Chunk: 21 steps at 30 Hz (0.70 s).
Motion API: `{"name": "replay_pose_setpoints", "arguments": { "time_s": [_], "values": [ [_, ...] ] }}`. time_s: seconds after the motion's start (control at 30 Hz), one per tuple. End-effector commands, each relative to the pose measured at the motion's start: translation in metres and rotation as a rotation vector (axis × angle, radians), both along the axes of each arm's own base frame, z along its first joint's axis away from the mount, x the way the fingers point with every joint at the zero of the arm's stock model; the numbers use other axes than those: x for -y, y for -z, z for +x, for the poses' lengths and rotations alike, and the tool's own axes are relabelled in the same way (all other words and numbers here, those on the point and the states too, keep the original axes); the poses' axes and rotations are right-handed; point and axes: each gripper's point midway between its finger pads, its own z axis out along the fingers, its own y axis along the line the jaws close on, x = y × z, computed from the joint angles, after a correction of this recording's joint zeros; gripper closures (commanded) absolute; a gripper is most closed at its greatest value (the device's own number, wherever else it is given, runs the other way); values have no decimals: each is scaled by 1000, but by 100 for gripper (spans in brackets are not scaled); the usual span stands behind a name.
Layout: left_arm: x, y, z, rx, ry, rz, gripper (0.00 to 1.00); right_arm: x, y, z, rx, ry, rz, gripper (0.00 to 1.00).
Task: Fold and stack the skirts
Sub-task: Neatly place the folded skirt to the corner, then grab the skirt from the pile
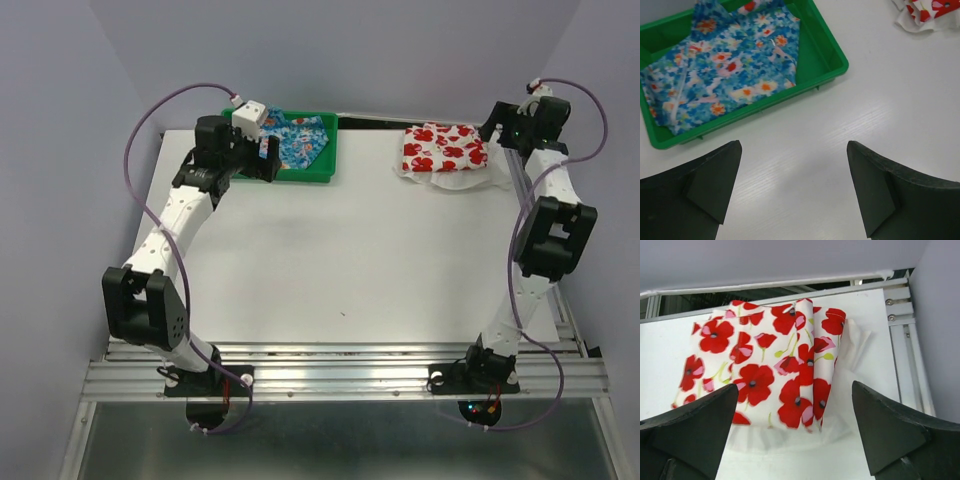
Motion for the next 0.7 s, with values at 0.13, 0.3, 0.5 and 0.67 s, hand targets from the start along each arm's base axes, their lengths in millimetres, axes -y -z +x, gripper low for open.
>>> {"name": "replay_pose_setpoints", "arguments": {
  "time_s": [0.13, 0.3, 0.5, 0.67],
  "values": [
    [-47, -37, 46, 115, -204, 170, 2, -27, -111, -82, 115, -104, -144, 0],
    [-37, -47, 105, 129, -232, 148, 11, -60, -107, -121, 25, -181, 5, 0],
    [-19, 17, 185, 50, -262, 105, 11, -83, -85, -156, -52, -203, 119, 0],
    [-16, 60, 215, 37, -284, 104, 11, -90, -75, -168, -64, -209, 146, 0]
  ]
}}
